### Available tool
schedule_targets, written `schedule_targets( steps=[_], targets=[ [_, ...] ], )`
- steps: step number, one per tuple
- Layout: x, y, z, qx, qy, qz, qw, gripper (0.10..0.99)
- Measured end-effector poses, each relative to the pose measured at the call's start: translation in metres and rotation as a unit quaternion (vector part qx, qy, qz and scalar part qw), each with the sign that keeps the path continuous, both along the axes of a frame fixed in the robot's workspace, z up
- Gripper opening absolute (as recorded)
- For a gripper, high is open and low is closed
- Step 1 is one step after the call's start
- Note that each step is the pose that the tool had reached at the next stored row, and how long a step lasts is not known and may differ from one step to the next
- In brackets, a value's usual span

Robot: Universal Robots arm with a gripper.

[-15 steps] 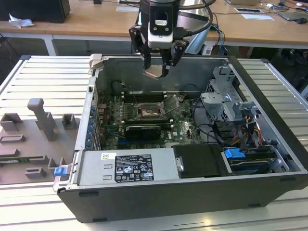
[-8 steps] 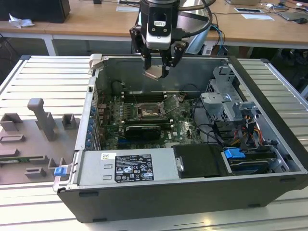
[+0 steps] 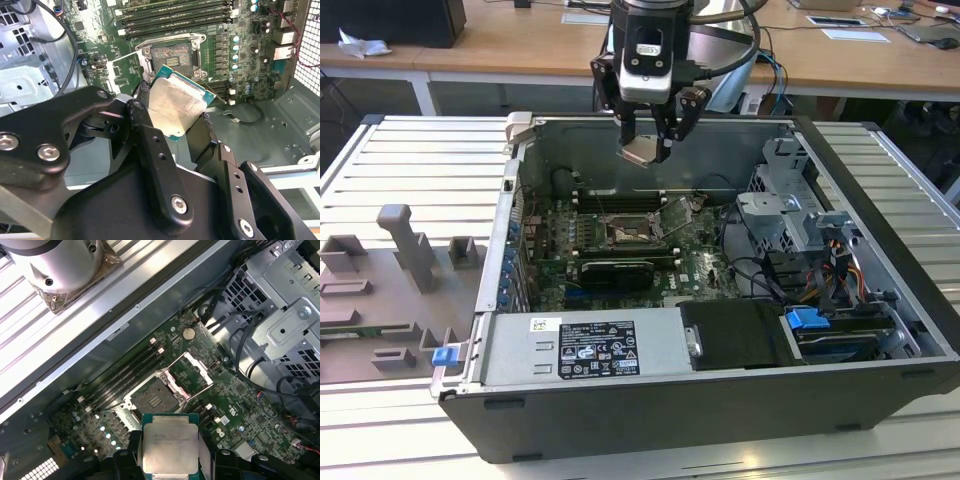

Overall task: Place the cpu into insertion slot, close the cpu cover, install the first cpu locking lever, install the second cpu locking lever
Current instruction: 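Place the cpu into insertion slot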

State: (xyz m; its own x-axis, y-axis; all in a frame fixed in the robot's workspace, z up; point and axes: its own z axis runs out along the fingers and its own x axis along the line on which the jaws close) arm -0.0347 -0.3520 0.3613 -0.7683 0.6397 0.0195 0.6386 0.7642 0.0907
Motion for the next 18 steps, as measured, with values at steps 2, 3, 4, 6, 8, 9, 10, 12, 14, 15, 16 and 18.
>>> schedule_targets(
  steps=[2,3,4,6,8,9,10,12,14,15,16,18],
  targets=[
    [0.0,0.0,0.0,0.0,0.0,-0.003,1.0,0.537],
    [0.0,0.0,0.0,0.0,0.0,-0.006,1.0,0.537],
    [0.0,0.0,-0.0001,0.0,0.0,-0.009,1.0,0.537],
    [0.0,0.0,-0.0001,0.0,0.0,-0.016,0.9999,0.537],
    [0.0,0.0,-0.0001,0.0,0.0,-0.022,0.9998,0.537],
    [0.0,0.0,-0.0001,0.0,0.0,-0.024,0.9997,0.537],
    [0.0,0.0,-0.0001,0.0,0.0,-0.026,0.9997,0.537],
    [0.0,0.0001,-0.0001,0.0,0.0,-0.03,0.9995,0.537],
    [0.0,0.0004,-0.0003,-0.0008,-0.0001,-0.038,0.9993,0.537],
    [0.0,0.0003,-0.0005,-0.0009,0.0,-0.044,0.999,0.537],
    [0.0,0.0004,-0.001,-0.0009,0.0,-0.055,0.9985,0.537],
    [0.0,0.0004,-0.0017,-0.0009,0.0,-0.074,0.9973,0.537]
  ],
)
